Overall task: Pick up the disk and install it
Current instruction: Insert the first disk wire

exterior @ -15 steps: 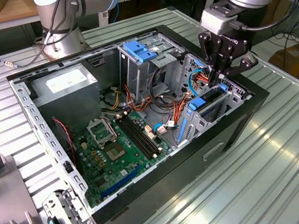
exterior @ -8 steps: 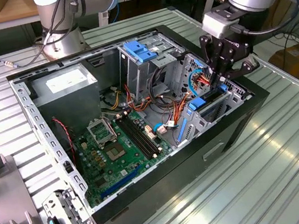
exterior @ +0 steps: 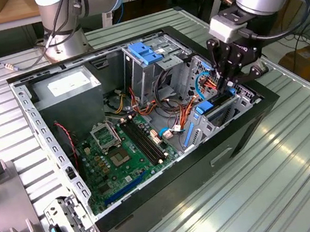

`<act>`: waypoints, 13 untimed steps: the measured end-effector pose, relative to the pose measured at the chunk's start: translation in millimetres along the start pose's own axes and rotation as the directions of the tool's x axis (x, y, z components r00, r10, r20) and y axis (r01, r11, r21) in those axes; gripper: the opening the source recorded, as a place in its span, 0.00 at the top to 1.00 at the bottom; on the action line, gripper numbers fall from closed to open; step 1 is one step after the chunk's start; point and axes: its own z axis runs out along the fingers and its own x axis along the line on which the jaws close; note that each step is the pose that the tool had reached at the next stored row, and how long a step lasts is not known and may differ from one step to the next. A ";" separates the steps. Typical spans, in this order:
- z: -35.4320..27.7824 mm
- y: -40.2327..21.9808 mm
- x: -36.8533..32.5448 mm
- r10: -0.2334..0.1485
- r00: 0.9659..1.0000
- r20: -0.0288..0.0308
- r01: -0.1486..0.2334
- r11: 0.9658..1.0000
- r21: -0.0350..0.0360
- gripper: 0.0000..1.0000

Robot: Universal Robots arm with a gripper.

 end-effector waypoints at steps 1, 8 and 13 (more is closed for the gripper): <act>0.4 0.0 0.0 0.000 1.000 0.000 0.000 1.000 0.000 0.83; 1.3 0.0 0.0 0.003 1.000 0.000 -0.003 1.000 0.000 0.83; 2.1 0.0 0.0 0.005 1.000 0.000 -0.005 1.000 0.000 0.83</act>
